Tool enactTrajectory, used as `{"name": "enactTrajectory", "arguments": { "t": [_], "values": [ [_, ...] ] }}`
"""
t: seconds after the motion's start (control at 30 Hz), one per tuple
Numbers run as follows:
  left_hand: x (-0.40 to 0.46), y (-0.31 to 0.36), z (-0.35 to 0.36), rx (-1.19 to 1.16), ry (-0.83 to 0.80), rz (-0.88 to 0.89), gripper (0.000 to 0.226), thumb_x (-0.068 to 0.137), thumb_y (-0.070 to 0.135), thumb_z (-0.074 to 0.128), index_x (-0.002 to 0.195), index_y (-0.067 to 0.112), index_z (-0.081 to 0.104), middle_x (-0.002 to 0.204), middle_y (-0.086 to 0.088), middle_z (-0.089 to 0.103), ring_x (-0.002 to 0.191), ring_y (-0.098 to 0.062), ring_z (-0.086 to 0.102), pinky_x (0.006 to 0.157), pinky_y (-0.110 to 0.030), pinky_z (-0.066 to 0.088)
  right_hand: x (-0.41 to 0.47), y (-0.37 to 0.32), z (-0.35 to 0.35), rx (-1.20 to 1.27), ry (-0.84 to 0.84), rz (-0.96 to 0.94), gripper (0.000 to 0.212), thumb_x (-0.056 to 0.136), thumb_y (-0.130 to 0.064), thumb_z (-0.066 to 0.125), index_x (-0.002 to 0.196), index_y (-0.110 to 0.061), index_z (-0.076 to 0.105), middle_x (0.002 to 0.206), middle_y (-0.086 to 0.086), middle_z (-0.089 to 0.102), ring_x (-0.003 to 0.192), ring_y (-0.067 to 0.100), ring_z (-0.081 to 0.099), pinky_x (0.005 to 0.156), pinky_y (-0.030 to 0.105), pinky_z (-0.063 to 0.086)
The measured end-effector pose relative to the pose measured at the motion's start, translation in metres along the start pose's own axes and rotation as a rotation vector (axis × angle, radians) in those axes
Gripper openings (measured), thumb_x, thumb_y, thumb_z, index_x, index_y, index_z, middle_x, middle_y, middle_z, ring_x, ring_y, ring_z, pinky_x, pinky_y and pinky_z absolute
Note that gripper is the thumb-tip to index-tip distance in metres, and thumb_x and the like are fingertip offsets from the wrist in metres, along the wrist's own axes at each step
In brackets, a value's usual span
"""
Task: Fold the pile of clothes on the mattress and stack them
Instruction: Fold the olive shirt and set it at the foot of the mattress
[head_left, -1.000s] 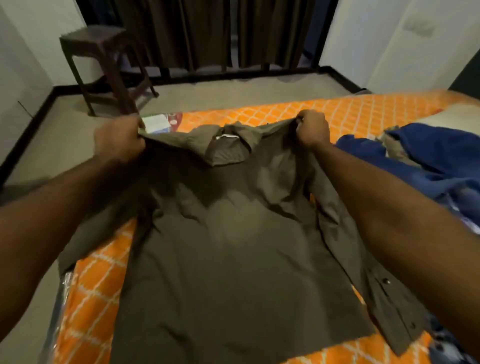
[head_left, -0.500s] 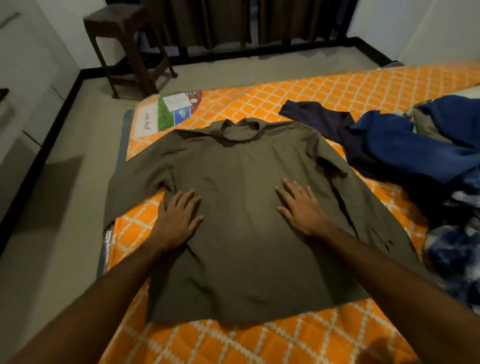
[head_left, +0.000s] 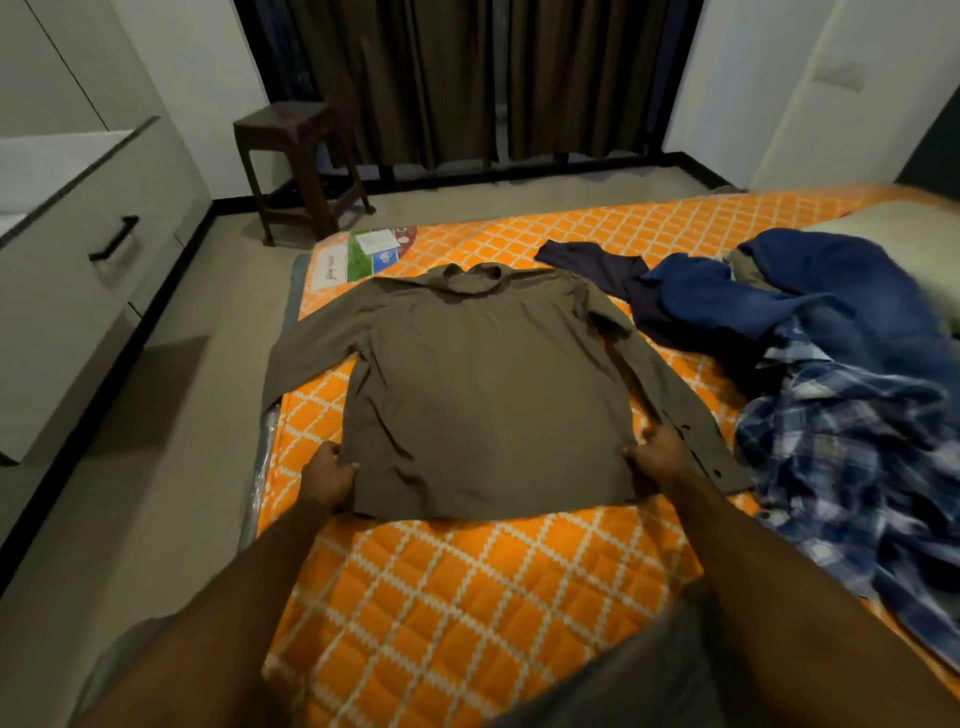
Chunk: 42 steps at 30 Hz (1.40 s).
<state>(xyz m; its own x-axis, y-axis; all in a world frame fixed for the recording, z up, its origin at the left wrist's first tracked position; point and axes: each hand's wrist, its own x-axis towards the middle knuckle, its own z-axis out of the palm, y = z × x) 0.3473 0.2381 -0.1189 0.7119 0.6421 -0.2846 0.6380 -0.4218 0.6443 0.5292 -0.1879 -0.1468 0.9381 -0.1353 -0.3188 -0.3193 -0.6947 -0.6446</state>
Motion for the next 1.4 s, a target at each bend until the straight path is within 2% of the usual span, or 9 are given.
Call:
{"name": "enactTrajectory", "arguments": {
  "t": [0.07,0.13,0.23,0.4,0.53,0.67,1.03,1.23,1.4],
  "values": [
    [-0.002,0.005,-0.009,-0.058,0.025,-0.028,0.035,0.092,0.005,0.065,0.124,-0.003,0.055,0.127,-0.027,0.060,0.115,-0.042,0.057,0.085,-0.041,0.042,-0.009,0.003,-0.009,0.158,-0.038,0.040,0.009,0.086,-0.006,0.073,0.079,-0.001,0.069,0.081,0.017,0.066,0.089,0.038,0.066,0.075,0.045,0.054],
    [-0.001,0.015,-0.023,-0.228,0.076,-0.070,0.030,0.091,0.004,0.064,0.120,0.005,0.053,0.115,-0.027,0.063,0.100,-0.040,0.061,0.081,-0.046,0.052,-0.009,-0.003,-0.018,0.327,-0.055,0.074,0.023,0.092,-0.005,0.066,0.070,-0.004,0.061,0.071,0.012,0.058,0.075,0.032,0.059,0.061,0.037,0.050],
    [-0.013,0.019,-0.031,-0.413,0.081,-0.126,0.028,0.096,0.000,0.056,0.114,0.015,0.041,0.075,-0.017,0.053,0.057,-0.025,0.048,0.048,-0.028,0.040,-0.014,-0.010,-0.023,0.582,-0.081,0.136,0.011,0.097,-0.009,0.058,0.096,0.001,0.062,0.085,0.013,0.060,0.075,0.028,0.057,0.059,0.033,0.053],
    [-0.023,-0.026,-0.009,-0.227,-0.042,-0.164,0.014,0.097,-0.006,0.043,0.100,0.006,0.050,0.054,-0.011,0.040,0.035,-0.015,0.029,0.041,-0.017,0.024,-0.031,-0.014,-0.018,0.715,-0.228,0.210,0.013,0.092,-0.006,0.055,0.100,-0.004,0.065,0.093,0.016,0.068,0.078,0.029,0.063,0.062,0.035,0.051],
    [-0.024,-0.040,-0.015,0.174,-0.093,-0.003,0.016,0.083,0.013,0.057,0.097,0.007,0.063,0.090,-0.023,0.067,0.070,-0.033,0.061,0.061,-0.036,0.047,-0.032,0.001,-0.027,0.447,-0.120,0.086,0.009,0.094,-0.002,0.056,0.088,-0.007,0.053,0.095,0.020,0.058,0.077,0.029,0.055,0.065,0.039,0.047],
    [-0.030,-0.025,-0.015,0.783,-0.047,0.146,0.033,0.093,0.033,0.051,0.121,0.016,0.057,0.126,-0.013,0.054,0.112,-0.036,0.057,0.091,-0.045,0.049,-0.036,0.016,-0.033,0.214,-0.165,0.053,0.010,0.086,-0.002,0.070,0.083,-0.005,0.061,0.085,0.014,0.061,0.076,0.027,0.057,0.068,0.038,0.046],
    [-0.101,0.061,0.100,1.032,-0.188,1.244,0.067,0.084,0.067,0.048,0.129,0.019,0.059,0.129,-0.006,0.062,0.101,-0.026,0.066,0.075,-0.036,0.051,-0.065,0.000,-0.048,0.552,-0.396,0.288,0.020,0.094,-0.031,0.069,0.093,-0.012,0.063,0.082,0.007,0.068,0.054,0.015,0.060,0.043,0.025,0.053],
    [-0.103,0.088,0.119,0.756,-0.224,1.112,0.038,0.097,0.034,0.042,0.134,0.023,0.043,0.122,-0.005,0.060,0.104,-0.029,0.065,0.078,-0.040,0.054,-0.056,-0.012,-0.063,0.964,-0.396,0.267,0.023,0.103,-0.014,0.052,0.124,-0.008,0.058,0.097,0.006,0.071,0.059,0.013,0.072,0.052,0.029,0.059],
    [-0.102,0.097,0.113,0.553,-0.229,0.986,0.063,0.096,0.065,0.040,0.141,0.022,0.041,0.136,0.000,0.056,0.119,-0.020,0.060,0.091,-0.038,0.050,-0.060,-0.026,-0.051,1.253,-0.355,0.212,0.023,0.105,-0.002,0.041,0.125,0.000,0.050,0.103,0.017,0.070,0.072,0.023,0.076,0.059,0.034,0.062]
  ]
}}
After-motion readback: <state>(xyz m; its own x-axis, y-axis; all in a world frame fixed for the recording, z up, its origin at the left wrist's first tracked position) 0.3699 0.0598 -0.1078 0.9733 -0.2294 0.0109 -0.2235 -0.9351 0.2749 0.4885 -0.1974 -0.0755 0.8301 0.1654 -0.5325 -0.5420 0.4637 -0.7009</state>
